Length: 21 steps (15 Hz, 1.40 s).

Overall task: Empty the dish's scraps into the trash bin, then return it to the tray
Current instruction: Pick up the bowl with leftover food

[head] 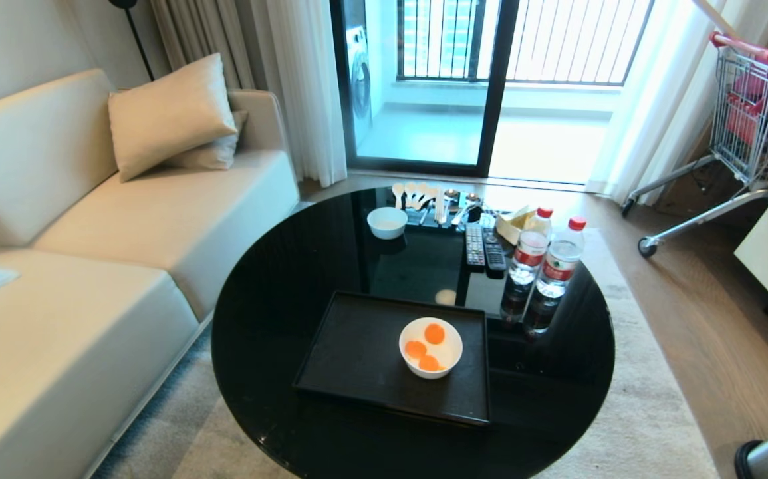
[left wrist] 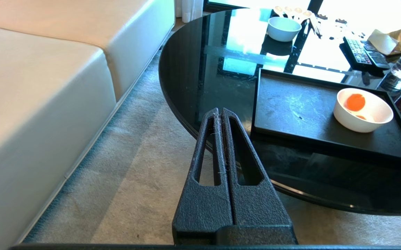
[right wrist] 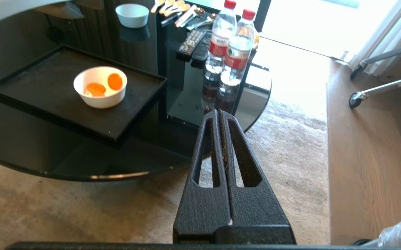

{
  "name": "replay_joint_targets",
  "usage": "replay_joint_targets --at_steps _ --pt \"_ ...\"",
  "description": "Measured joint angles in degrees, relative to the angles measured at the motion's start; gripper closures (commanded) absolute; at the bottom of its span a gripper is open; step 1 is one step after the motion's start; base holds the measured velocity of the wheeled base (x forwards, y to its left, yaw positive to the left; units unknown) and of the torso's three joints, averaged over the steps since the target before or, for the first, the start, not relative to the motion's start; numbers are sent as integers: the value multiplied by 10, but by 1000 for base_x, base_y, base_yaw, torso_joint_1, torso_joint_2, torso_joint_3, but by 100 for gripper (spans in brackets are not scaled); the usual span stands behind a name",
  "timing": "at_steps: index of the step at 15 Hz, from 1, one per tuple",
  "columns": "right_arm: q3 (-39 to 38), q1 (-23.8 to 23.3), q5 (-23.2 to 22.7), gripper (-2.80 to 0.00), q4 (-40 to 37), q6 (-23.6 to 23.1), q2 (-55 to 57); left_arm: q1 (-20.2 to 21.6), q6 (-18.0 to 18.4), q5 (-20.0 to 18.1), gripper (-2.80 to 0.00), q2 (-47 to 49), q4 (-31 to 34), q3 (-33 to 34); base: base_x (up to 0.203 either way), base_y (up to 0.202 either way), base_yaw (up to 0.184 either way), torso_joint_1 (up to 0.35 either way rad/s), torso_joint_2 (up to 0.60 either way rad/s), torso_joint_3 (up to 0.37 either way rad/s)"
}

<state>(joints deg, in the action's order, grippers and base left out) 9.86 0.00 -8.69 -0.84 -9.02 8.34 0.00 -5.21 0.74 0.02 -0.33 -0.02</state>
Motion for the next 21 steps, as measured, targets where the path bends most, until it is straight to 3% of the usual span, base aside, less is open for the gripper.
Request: replay_joint_targets --at_steps 4,9,17,21 --pt "120 2 -8 0 33 -4 165 0 0 0 0 0 0 0 0 0 0 0 0 0" --pt "265 56 -11 0 42 -22 363 0 0 0 0 0 0 0 0 0 0 0 0 0" --pt "381 133 -10 0 43 -29 641 0 0 0 0 0 0 0 0 0 0 0 0 0" --pt "438 188 -5 0 29 28 774 0 0 0 0 0 0 0 0 0 0 0 0 0"
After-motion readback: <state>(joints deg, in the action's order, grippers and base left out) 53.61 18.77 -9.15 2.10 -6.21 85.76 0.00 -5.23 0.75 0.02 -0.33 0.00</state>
